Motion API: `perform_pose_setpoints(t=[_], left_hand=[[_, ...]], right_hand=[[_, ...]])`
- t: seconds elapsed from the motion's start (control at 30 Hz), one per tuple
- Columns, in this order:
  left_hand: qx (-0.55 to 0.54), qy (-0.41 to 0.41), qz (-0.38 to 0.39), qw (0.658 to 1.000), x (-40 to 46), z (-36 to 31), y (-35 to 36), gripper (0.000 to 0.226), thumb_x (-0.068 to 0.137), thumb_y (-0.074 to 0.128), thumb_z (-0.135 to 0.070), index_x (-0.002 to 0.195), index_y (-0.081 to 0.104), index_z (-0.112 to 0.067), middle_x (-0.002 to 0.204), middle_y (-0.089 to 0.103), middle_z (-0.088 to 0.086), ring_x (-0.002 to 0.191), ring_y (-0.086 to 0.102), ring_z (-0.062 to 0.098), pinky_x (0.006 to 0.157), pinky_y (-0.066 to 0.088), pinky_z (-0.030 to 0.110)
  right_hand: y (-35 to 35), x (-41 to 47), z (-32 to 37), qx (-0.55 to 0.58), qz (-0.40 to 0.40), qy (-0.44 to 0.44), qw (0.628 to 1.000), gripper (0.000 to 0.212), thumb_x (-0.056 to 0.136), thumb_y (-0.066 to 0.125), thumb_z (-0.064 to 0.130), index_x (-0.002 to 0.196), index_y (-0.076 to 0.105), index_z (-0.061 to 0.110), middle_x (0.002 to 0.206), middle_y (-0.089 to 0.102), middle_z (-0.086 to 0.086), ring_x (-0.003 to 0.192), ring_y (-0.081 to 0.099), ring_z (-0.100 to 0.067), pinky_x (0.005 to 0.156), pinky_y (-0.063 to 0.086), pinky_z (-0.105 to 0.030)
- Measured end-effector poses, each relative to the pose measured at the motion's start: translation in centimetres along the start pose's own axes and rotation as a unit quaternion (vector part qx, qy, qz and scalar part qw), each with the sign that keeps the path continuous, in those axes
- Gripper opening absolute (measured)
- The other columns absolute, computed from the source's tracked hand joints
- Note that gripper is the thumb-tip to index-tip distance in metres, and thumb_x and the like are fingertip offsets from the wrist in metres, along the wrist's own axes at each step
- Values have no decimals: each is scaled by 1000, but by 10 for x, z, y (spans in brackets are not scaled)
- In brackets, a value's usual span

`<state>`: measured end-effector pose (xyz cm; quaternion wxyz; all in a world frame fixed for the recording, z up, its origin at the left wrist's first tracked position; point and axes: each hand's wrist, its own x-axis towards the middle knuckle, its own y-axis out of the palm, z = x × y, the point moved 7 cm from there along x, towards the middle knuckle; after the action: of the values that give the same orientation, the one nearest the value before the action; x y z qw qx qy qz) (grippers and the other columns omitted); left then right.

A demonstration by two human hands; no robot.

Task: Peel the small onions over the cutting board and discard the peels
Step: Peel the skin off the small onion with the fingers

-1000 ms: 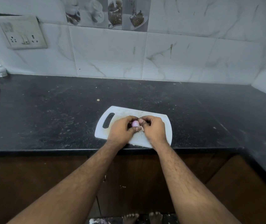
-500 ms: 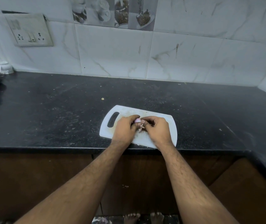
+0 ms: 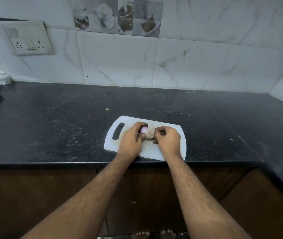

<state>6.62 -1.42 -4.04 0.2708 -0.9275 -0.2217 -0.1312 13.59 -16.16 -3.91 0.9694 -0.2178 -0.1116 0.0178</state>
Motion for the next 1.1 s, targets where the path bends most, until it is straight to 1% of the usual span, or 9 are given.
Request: perform_pose_setpoints(t=[0.07, 0.13, 0.2, 0.37, 0.53, 0.83, 0.93, 1.03, 1.1], left_hand=[[-3, 0, -12, 1000, 0, 1, -2, 37, 95, 56, 1, 123, 62, -22, 114, 70, -12, 109, 64, 5, 101, 51, 28], [-3, 2, -15, 1000, 0, 1, -2, 37, 95, 55, 1, 124, 61, -22, 114, 70, -11, 109, 64, 6, 99, 51, 27], [-6, 2, -13, 1000, -1, 0, -1, 33, 96, 57, -2, 124, 61, -20, 114, 70, -10, 108, 65, 7, 98, 51, 26], [-15, -5, -12, 1000, 0, 0, 0, 24, 97, 61, -8, 119, 63, -16, 108, 72, -7, 103, 66, 6, 90, 50, 21], [-9, -15, -12, 1000, -2, 1, -1, 18, 95, 67, -14, 112, 61, -14, 104, 69, -4, 99, 63, 9, 81, 44, 12], [5, -7, -4, 1000, 0, 2, 2, 19, 89, 71, -8, 105, 62, -13, 100, 70, -4, 96, 63, 11, 81, 44, 16], [-8, -3, -13, 1000, -1, 1, 0, 18, 90, 70, -6, 103, 61, -15, 96, 69, -8, 93, 62, 2, 79, 42, 10], [-20, -2, -26, 999, -2, 0, -3, 19, 90, 69, -6, 104, 62, -16, 99, 67, -13, 97, 61, -3, 83, 43, 6], [-30, -5, -33, 999, -2, 2, -3, 20, 90, 71, -8, 106, 63, -18, 103, 70, -12, 101, 65, 1, 89, 48, 16]], right_hand=[[2, -1, 2, -29, 0, -22, 999, 21, 97, 60, 5, 112, 74, 9, 101, 77, -1, 83, 73, -10, 74, 57, -16], [3, -5, 10, -66, 3, -63, 996, 31, 98, 52, 3, 118, 74, 12, 118, 73, 1, 107, 68, -13, 94, 50, -21], [5, -8, 17, -50, 19, -91, 994, 34, 99, 49, 4, 122, 73, 14, 126, 68, 3, 117, 62, -11, 101, 45, -20], [12, -11, 22, -23, 56, -134, 989, 20, 94, 69, 38, 108, 73, 24, 107, 63, 10, 98, 61, -2, 80, 46, -11], [9, -8, 14, -1, 52, -97, 994, 11, 94, 71, 32, 90, 71, 22, 84, 74, 14, 80, 66, 1, 68, 44, -12], [21, -4, 9, -103, 79, -62, 990, 22, 108, 45, 29, 108, 62, 14, 92, 62, 7, 85, 58, -13, 72, 41, -28], [24, -2, 6, -115, 75, -44, 990, 28, 109, 40, 29, 111, 61, 12, 93, 62, 4, 87, 59, -18, 73, 44, -32], [13, 5, 3, -88, 13, -3, 996, 27, 109, 40, 26, 114, 60, 8, 97, 65, -1, 89, 61, -20, 71, 42, -30], [7, 6, -2, -58, -9, 3, 998, 19, 107, 47, 19, 111, 63, 10, 100, 69, -1, 87, 63, -14, 66, 43, -22]])
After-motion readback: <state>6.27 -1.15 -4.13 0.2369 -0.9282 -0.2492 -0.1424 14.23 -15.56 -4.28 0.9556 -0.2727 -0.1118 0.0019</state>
